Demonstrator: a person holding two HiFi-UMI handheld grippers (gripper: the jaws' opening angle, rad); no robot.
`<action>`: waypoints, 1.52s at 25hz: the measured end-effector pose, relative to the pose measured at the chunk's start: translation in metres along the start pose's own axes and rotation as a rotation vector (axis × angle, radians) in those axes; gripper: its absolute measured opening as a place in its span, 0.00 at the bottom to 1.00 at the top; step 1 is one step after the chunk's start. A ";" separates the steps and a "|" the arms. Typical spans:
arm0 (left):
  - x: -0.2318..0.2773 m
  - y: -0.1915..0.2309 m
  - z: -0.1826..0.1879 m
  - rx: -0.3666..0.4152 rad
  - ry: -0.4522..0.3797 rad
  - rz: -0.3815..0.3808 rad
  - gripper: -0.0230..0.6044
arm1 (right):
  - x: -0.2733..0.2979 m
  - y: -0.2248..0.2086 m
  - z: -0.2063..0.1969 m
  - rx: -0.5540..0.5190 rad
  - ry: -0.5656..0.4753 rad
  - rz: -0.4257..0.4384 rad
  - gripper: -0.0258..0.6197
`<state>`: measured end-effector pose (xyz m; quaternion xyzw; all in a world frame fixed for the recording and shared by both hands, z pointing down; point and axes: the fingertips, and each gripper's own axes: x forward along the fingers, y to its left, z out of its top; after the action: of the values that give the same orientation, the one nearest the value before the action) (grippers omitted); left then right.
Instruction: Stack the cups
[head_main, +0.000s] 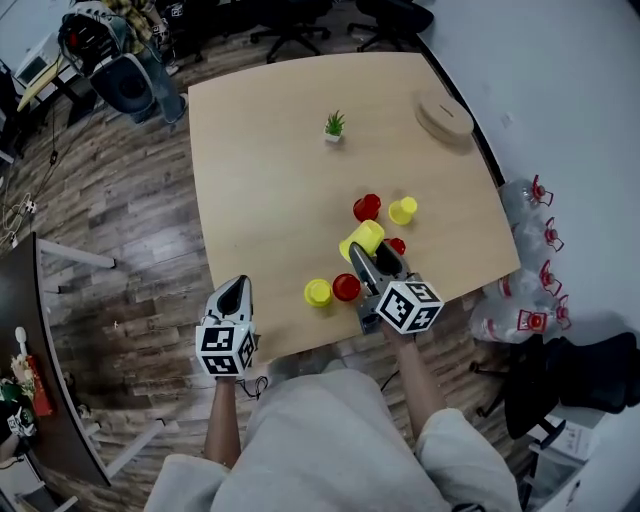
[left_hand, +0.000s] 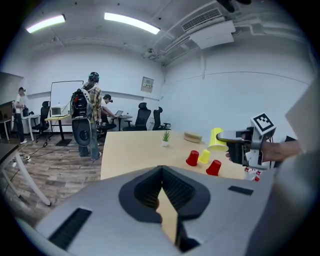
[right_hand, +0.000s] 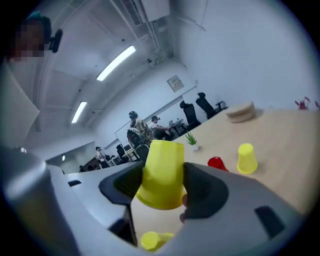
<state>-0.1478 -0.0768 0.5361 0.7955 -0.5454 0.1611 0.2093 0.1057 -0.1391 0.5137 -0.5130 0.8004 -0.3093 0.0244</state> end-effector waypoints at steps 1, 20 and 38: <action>0.001 -0.003 0.000 0.003 0.002 -0.006 0.05 | -0.003 0.002 0.000 -0.066 -0.007 -0.001 0.44; 0.029 -0.058 -0.017 0.054 0.077 -0.101 0.05 | -0.051 -0.061 -0.056 -0.490 0.051 -0.137 0.44; 0.052 -0.068 -0.047 0.048 0.164 -0.107 0.05 | -0.029 -0.121 -0.130 -0.438 0.179 -0.169 0.44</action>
<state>-0.0671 -0.0731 0.5908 0.8125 -0.4789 0.2274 0.2423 0.1702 -0.0877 0.6734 -0.5416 0.8016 -0.1737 -0.1840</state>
